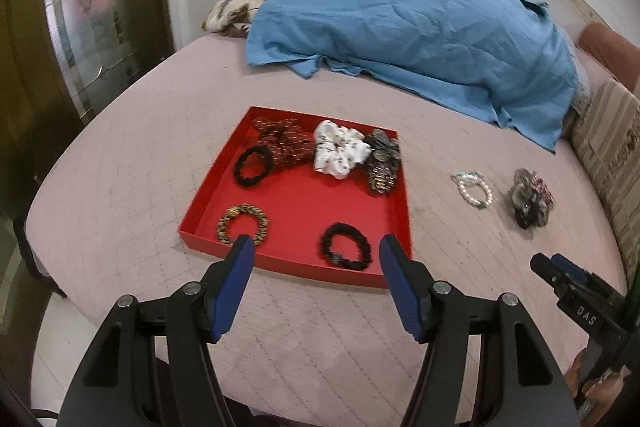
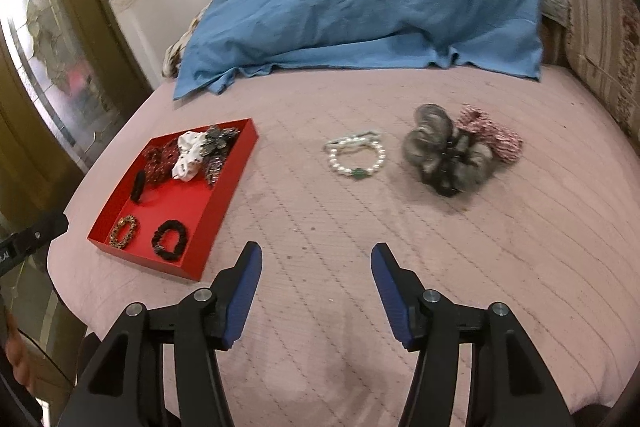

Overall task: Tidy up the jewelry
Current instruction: 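Move both tools away from the tray toward the remaining accessories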

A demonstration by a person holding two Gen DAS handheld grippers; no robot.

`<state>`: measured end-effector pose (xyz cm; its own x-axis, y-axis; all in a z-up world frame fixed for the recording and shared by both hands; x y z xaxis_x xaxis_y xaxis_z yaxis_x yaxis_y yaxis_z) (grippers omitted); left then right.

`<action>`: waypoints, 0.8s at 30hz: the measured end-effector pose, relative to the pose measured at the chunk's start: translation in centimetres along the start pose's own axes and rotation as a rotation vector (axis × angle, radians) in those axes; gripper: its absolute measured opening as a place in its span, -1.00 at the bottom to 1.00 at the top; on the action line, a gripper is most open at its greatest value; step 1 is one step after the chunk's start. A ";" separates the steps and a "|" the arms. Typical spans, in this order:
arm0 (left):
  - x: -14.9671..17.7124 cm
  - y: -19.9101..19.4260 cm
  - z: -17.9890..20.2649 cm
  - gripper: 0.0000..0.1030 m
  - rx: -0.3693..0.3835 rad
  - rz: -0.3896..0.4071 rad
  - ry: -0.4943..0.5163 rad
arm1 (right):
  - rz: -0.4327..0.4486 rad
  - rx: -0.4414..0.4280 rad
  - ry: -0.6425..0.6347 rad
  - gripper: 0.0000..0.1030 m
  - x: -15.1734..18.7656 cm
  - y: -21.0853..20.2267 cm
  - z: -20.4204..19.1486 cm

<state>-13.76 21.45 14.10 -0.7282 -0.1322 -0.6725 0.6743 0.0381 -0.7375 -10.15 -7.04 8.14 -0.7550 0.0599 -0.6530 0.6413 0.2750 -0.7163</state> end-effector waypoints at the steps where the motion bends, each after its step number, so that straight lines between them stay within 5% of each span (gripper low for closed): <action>1: 0.1 -0.1 0.3 0.24 0.002 -0.001 0.009 | 0.002 0.003 0.002 0.19 0.1 -0.1 0.2; 24: 1.2 1.7 7.7 0.24 0.078 -0.057 0.159 | 0.027 0.155 0.095 0.20 1.2 -1.6 11.0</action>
<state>-12.54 13.77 12.49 -0.7718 0.0263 -0.6353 0.6341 -0.0424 -0.7721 -10.57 -17.94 5.82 -0.7418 0.1581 -0.6517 0.6696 0.1218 -0.7327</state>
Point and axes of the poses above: each gripper's, at about its wrist camera, not at the fingertips, and y roughly the way its jaws point, z to its right, x to its underside, the point moved 2 cm from there along y, roughly the way its jaws point
